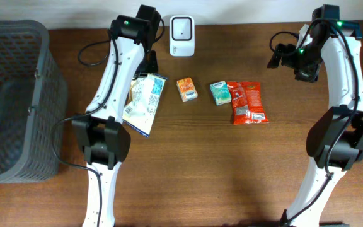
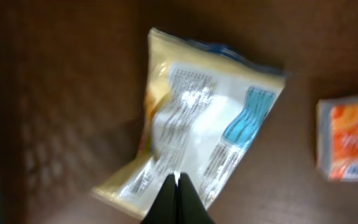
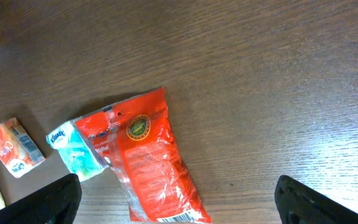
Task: Scan the item barcode
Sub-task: 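Lift the yellow snack bag and flip it over with the left gripper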
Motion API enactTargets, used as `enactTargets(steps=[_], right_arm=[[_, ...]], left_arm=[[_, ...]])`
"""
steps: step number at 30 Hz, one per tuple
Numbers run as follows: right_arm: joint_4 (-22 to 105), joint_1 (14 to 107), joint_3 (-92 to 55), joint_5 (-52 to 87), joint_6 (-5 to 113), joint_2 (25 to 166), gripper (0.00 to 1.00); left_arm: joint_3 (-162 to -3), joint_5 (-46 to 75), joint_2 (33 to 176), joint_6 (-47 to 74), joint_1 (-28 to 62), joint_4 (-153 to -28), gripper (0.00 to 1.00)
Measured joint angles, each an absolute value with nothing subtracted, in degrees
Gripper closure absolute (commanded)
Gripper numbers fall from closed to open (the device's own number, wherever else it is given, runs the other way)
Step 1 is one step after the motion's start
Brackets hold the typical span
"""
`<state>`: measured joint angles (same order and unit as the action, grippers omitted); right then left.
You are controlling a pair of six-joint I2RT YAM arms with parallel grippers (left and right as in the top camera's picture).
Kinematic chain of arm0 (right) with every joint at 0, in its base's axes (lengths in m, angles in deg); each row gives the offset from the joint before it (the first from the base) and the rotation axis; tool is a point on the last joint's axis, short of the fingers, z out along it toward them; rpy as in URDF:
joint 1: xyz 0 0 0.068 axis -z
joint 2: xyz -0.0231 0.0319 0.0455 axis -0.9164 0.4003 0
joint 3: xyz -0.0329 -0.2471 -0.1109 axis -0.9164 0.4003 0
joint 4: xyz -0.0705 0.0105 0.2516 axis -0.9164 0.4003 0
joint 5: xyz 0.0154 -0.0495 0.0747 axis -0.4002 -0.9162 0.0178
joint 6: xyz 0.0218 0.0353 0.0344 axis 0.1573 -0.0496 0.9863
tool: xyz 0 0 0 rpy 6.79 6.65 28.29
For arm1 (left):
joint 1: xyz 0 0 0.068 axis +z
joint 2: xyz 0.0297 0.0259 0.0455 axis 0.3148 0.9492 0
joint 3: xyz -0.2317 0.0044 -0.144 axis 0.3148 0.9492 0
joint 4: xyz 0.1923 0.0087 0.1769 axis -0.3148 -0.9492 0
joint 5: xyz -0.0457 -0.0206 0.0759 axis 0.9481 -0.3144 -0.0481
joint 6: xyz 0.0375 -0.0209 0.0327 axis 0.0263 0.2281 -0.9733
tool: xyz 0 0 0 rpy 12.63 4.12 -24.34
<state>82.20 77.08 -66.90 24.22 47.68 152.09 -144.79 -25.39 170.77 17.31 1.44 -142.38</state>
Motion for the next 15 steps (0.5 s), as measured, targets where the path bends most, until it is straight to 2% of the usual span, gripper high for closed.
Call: enactTargets(steps=[5, 9, 11, 15], right_arm=[[82.2, 77.08, -66.9, 24.24, 47.68, 152.09, 0.01], [82.18, 77.08, -66.9, 24.22, 47.72, 152.09, 0.01], [82.18, 77.08, -66.9, 24.22, 47.7, 152.09, 0.01], [82.22, 77.08, -66.9, 24.22, 47.7, 152.09, 0.01]], left_arm=[[-135.52, -27.89, 176.26, 17.34, 1.49, -127.63, 1.0], [-132.55, -31.71, 179.19, 17.12, 1.81, -123.08, 1.0], [-133.62, -31.95, 179.38, 16.09, 1.88, -124.42, 1.0], [-152.53, -31.89, 181.39, 14.47, 1.99, -141.31, 0.99]])
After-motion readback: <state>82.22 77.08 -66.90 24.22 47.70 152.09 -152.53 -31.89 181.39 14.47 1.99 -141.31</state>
